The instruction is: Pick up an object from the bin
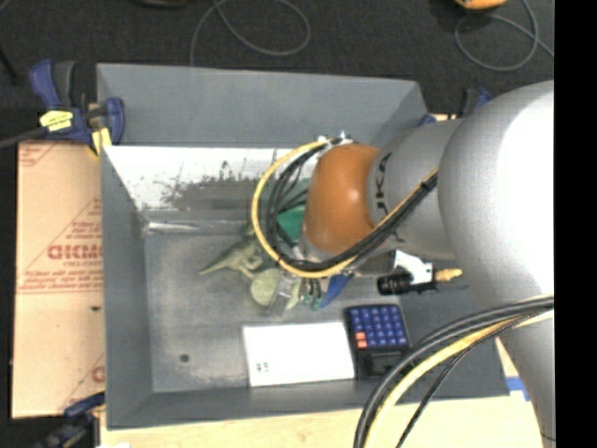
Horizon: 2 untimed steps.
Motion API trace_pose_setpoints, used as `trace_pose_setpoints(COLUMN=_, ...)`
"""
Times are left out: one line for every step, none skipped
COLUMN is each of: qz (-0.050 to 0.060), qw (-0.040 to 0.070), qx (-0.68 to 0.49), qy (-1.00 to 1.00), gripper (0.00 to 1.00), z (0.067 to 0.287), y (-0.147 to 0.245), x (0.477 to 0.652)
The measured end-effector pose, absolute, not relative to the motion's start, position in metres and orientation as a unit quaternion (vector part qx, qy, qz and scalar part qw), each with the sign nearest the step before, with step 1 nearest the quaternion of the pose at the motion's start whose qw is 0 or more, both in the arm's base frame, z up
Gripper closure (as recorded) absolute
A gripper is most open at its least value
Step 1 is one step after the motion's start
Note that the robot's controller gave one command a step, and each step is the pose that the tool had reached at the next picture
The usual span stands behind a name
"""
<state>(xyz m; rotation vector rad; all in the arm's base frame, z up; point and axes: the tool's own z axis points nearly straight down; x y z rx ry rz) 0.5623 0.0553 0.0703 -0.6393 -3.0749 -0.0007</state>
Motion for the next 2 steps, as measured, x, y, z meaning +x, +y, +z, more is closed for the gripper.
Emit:
trace_pose_setpoints(qz=0.000, qw=0.001, qx=-0.204, qy=-0.979, gripper=1.00, z=0.074, y=0.055, x=0.561)
trace_pose_setpoints(qz=0.001, qw=0.005, qx=-0.204, qy=-0.979, gripper=1.00, z=0.095, y=0.055, x=0.559)
